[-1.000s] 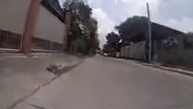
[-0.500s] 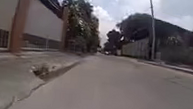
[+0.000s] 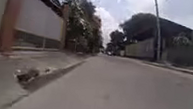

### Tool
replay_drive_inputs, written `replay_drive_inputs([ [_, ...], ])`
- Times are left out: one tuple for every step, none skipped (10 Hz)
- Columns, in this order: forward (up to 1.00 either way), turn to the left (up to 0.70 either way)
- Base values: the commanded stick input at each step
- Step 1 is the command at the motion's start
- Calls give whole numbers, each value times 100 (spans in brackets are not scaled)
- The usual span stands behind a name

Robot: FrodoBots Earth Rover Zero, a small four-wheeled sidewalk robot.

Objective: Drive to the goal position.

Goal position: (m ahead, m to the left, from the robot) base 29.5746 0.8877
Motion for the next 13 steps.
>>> replay_drive_inputs([
  [100,-40],
  [100,-40],
  [100,-40],
  [100,-36],
  [100,-24],
  [100,-6],
  [100,0],
  [100,0],
  [100,0],
  [100,0],
  [100,0],
  [100,0],
  [100,0],
])
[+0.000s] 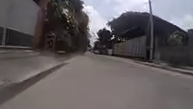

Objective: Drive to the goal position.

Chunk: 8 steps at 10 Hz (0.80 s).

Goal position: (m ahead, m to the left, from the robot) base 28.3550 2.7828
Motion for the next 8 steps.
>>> replay_drive_inputs([
  [100,0],
  [100,0],
  [100,0],
  [100,0],
  [100,0],
  [100,0],
  [100,0],
  [100,0],
])
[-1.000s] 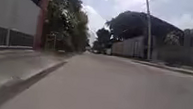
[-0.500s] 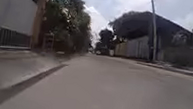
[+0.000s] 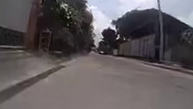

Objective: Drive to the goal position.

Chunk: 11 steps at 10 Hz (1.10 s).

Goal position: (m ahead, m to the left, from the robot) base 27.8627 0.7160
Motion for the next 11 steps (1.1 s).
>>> replay_drive_inputs([
  [100,0],
  [100,0],
  [100,0],
  [100,0],
  [100,0],
  [100,0],
  [100,0],
  [100,0],
  [100,0],
  [100,0],
  [100,0],
])
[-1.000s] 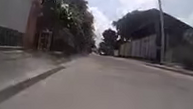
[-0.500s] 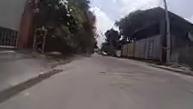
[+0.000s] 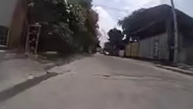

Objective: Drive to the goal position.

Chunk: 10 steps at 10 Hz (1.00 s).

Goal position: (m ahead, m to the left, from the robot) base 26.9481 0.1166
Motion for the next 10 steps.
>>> replay_drive_inputs([
  [100,0],
  [100,-1],
  [100,-3],
  [88,-22],
  [87,-33],
  [92,-37],
  [92,-29],
  [92,-7],
  [92,0],
  [93,0],
])
